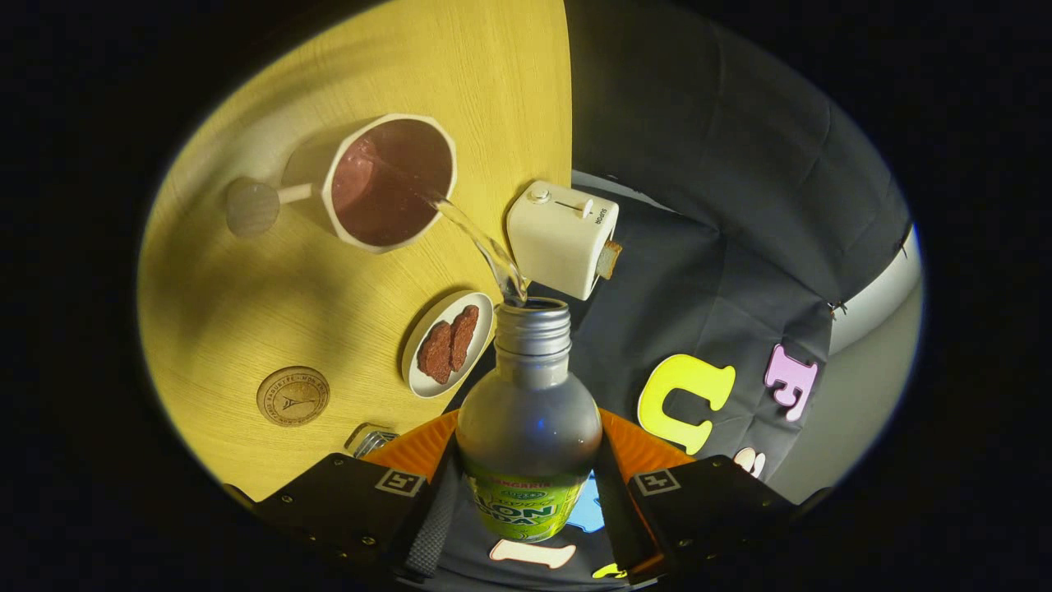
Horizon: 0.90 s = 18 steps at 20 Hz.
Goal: Take the bottle from table, then pour the juice into the cup, finally place the bottle on the coaster
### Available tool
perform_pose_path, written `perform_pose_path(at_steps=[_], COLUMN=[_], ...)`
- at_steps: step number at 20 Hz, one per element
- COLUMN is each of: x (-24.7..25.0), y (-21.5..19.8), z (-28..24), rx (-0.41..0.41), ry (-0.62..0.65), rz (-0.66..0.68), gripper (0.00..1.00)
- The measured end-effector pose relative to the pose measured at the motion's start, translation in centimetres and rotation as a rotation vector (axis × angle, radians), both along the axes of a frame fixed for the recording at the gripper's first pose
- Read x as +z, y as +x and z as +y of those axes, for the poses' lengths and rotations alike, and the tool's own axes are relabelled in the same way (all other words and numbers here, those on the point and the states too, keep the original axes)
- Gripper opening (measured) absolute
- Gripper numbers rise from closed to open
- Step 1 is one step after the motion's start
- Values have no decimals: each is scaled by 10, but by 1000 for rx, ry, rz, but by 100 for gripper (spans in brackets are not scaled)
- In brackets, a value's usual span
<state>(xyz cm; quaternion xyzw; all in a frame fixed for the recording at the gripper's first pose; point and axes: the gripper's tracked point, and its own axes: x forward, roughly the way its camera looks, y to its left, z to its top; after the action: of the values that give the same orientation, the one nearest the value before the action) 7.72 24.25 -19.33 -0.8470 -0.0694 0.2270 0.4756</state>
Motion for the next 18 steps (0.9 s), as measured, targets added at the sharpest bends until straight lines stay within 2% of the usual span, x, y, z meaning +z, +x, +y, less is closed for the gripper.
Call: perform_pose_path(at_steps=[12, 18], x=[8, 8], y=[4, -2], z=[2, 9], rx=[30, 69], ry=[-55, -120], rz=[-14, -30], gripper=[77, 77])
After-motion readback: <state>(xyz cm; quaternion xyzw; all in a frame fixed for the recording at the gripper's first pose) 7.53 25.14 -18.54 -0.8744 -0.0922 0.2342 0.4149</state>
